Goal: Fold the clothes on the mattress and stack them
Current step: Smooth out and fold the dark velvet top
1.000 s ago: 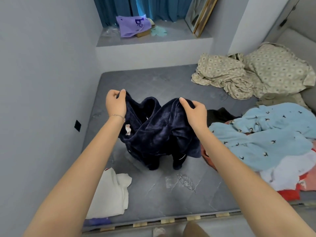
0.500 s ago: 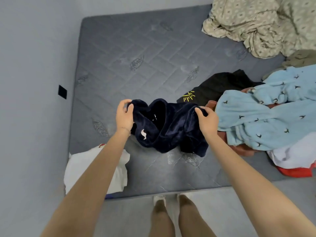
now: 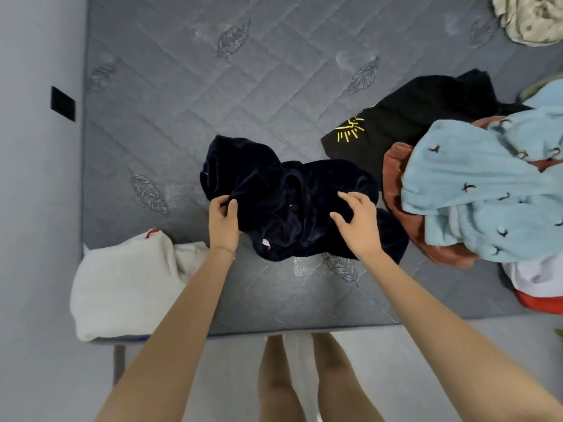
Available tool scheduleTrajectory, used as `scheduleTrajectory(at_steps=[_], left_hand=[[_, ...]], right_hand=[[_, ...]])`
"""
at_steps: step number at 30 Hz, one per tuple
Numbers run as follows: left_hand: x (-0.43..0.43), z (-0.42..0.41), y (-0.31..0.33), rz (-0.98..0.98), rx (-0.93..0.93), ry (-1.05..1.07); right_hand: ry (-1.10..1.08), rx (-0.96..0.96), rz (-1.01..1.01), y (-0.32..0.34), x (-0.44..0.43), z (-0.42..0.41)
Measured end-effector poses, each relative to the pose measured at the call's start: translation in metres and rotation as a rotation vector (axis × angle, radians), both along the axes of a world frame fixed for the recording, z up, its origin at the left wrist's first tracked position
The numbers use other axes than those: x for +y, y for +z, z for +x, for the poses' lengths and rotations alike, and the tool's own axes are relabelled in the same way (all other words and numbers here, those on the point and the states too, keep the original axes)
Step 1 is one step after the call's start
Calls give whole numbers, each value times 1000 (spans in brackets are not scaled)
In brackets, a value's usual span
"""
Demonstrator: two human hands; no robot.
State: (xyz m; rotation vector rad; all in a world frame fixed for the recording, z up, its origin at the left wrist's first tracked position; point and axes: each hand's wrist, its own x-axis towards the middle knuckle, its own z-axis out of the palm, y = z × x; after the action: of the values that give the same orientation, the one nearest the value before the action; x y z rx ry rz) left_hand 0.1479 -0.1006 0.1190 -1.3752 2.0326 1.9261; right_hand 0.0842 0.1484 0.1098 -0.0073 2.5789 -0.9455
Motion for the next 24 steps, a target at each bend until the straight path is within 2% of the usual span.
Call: scheduleTrajectory(at_steps=[3, 7, 14, 17, 21, 24], left_hand=[[-1, -2, 11, 7, -4, -54], [-6, -16, 49, -18, 105, -255], [-28, -47, 150, -121, 325, -631], [-42, -53, 196, -156, 362, -740], [-54, -53, 242, -274, 414, -782], [-54, -46, 254, -324, 477, -671]], right_hand=[[74, 11, -80, 13, -20, -4], [224, 23, -189, 47, -50, -21], [542, 29, -292, 143, -93, -52], [595, 75, -323, 186, -105, -57], [538, 106, -326, 230, -120, -55], [479, 144, -353, 247, -128, -50]])
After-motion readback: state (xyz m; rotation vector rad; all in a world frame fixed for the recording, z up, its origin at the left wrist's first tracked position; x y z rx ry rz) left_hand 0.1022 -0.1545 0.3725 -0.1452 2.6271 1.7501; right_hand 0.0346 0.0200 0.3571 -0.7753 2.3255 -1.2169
